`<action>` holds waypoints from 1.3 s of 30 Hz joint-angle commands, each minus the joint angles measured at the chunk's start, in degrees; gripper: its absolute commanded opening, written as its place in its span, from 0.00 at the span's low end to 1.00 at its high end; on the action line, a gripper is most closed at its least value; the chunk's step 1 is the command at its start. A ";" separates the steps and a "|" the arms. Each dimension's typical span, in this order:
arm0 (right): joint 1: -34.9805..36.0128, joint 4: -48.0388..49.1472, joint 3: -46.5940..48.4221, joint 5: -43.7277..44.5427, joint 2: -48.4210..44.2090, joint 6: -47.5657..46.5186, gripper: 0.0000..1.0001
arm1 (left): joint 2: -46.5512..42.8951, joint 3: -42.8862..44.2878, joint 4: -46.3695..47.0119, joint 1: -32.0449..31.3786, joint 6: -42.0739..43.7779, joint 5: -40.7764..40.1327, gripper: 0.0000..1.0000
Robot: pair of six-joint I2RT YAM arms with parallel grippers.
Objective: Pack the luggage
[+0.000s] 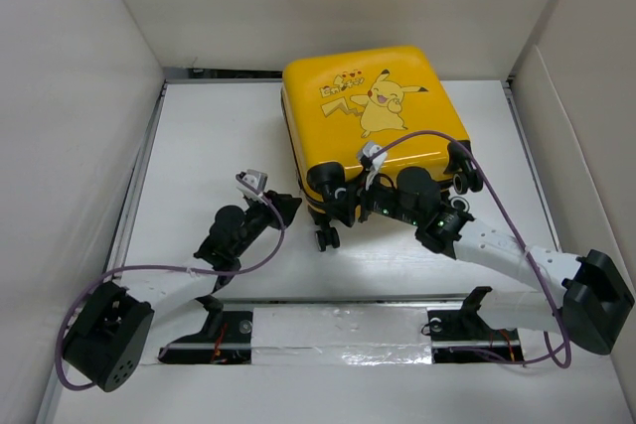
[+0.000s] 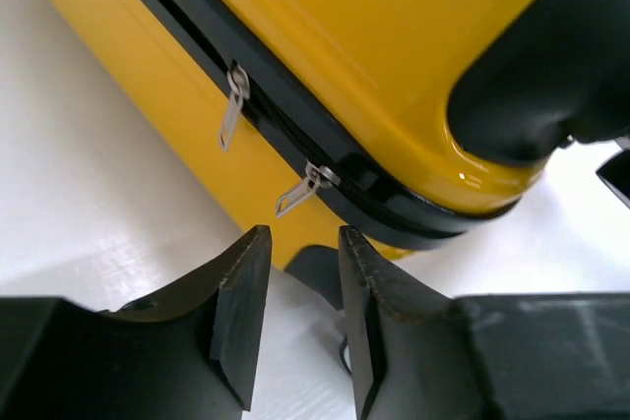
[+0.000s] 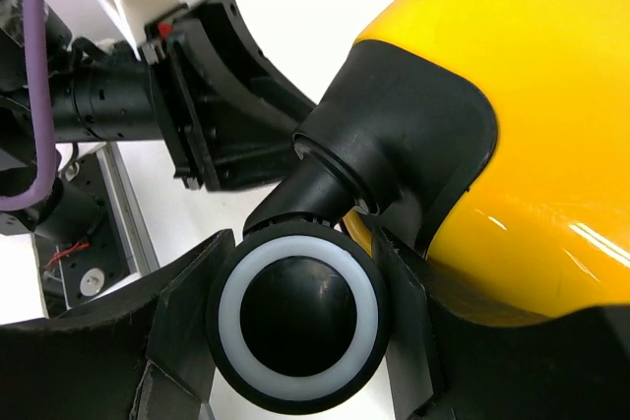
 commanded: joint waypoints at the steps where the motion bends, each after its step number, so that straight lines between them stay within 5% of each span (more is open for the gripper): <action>1: -0.35 0.30 1.33 -2.47 -0.84 -0.02 0.00 | -0.19 0.08 0.55 -0.33 0.21 3.40 0.31; 22: -0.88 2.32 0.98 -5.01 0.03 -0.02 0.00 | 8.87 6.24 10.12 -0.33 8.91 -2.75 0.32; 34: -2.11 0.74 -0.16 -4.67 -1.63 -0.46 0.00 | 15.54 10.45 18.65 -0.33 9.98 13.85 0.30; 39: -3.95 -1.37 -0.60 -4.31 -2.42 -1.33 0.00 | 16.95 8.44 19.97 -0.33 7.95 16.86 0.37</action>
